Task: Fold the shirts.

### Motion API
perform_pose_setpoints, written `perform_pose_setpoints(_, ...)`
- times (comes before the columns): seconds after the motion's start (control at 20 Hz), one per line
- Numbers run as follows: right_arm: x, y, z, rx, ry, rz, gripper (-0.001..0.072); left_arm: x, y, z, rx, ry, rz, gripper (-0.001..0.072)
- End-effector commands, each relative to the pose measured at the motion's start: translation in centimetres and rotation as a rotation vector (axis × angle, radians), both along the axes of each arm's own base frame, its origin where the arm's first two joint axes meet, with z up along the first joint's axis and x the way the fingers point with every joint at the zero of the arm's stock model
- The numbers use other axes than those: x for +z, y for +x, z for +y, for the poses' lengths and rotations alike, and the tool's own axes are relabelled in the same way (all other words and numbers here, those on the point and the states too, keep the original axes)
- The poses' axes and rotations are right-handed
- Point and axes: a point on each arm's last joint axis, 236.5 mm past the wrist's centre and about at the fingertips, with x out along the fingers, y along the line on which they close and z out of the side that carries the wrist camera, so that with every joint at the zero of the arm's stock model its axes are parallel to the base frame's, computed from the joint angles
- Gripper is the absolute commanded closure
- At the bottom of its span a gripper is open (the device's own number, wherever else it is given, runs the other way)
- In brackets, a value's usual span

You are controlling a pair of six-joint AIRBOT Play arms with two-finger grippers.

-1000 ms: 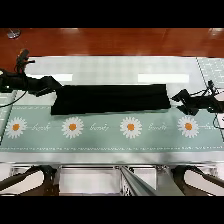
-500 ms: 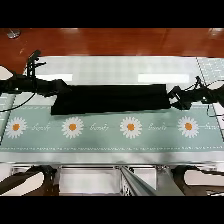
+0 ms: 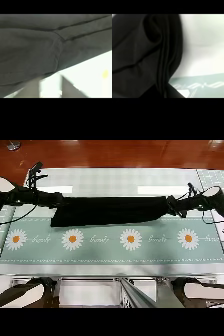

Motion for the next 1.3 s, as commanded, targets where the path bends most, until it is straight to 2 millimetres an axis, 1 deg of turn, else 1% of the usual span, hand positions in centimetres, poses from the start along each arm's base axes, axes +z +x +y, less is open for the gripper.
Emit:
perform_pose_setpoints(0.0, 4.0, -1.3, -0.7, 0.083, -0.082, -0.061, 0.0694, 0.0, -0.3, -0.8, -0.021, -0.003, 0.005, 0.0683)
perform_pose_setpoints(0.1, 6.7, -3.7, -0.9, 0.152, -0.157, -0.091, 0.0694, -0.3, -1.4, -2.8, -0.060, -0.004, 0.040, 0.0684)
perform_pose_setpoints(0.15, 8.3, -4.8, -0.9, 0.166, -0.192, -0.132, 0.0694, -0.5, -1.9, -4.3, -0.093, -0.004, 0.046, 0.0684)
perform_pose_setpoints(0.2, 10.1, -5.8, -0.8, 0.163, -0.210, -0.185, 0.0694, -0.8, -2.1, -6.1, -0.126, -0.002, 0.039, 0.0684)
perform_pose_setpoints(0.3, 13.3, -8.0, -0.1, 0.150, -0.219, -0.270, 0.0694, -1.9, -1.7, -9.7, -0.159, 0.002, 0.007, 0.0684)
perform_pose_setpoints(0.35, 14.4, -9.2, 0.2, 0.143, -0.222, -0.298, 0.0694, -2.7, -1.3, -11.2, -0.135, -0.009, 0.014, 0.0684)
perform_pose_setpoints(0.4, 15.3, -10.5, 0.5, 0.142, -0.224, -0.316, 0.0694, -3.4, -1.2, -13.2, -0.122, -0.032, 0.028, 0.0684)
perform_pose_setpoints(0.45, 15.8, -11.7, 0.8, 0.147, -0.224, -0.326, 0.0694, -3.9, -1.5, -15.5, -0.147, -0.055, 0.041, 0.0684)
perform_pose_setpoints(0.5, 16.4, -12.8, 1.1, 0.155, -0.225, -0.335, 0.0694, -4.5, -2.3, -18.1, -0.195, -0.068, 0.062, 0.0684)
perform_pose_setpoints(0.6, 17.6, -14.2, 1.6, 0.167, -0.229, -0.368, 0.0694, -5.7, -3.6, -22.5, -0.287, -0.062, 0.075, 0.0684)
perform_pose_setpoints(0.75, 19.0, -15.1, 2.6, 0.176, -0.204, -0.416, 0.0694, -7.6, -5.4, -28.9, -0.348, -0.070, 0.118, 0.0684)
perform_pose_setpoints(0.85, 19.5, -15.3, 3.4, 0.196, -0.176, -0.435, 0.0694, -9.1, -7.1, -32.3, -0.384, -0.069, 0.159, 0.0684)
perform_pose_setpoints(0.95, 19.9, -15.3, 4.0, 0.211, -0.152, -0.451, 0.0694, -10.1, -9.6, -35.4, -0.422, -0.087, 0.210, 0.0684)
perform_pose_setpoints(1.0, 19.9, -15.2, 4.2, 0.215, -0.149, -0.455, 0.0694, -10.6, -11.3, -36.7, -0.463, -0.088, 0.238, 0.0684)
perform_pose_setpoints(1.1, 20.1, -15.0, 4.1, 0.215, -0.151, -0.467, 0.0694, -11.8, -14.8, -38.1, -0.558, -0.059, 0.291, 0.0684)
perform_pose_setpoints(1.15, 20.2, -14.9, 4.1, 0.213, -0.155, -0.475, 0.0694, -12.1, -16.4, -38.4, -0.605, -0.045, 0.317, 0.0684)
perform_pose_setpoints(1.2, 20.2, -14.8, 4.0, 0.215, -0.159, -0.482, 0.0694, -12.0, -17.7, -38.4, -0.657, -0.033, 0.335, 0.0684)
perform_pose_setpoints(1.25, 20.2, -14.7, 4.0, 0.222, -0.163, -0.486, 0.0694, -11.6, -18.2, -38.1, -0.693, -0.029, 0.341, 0.0684)
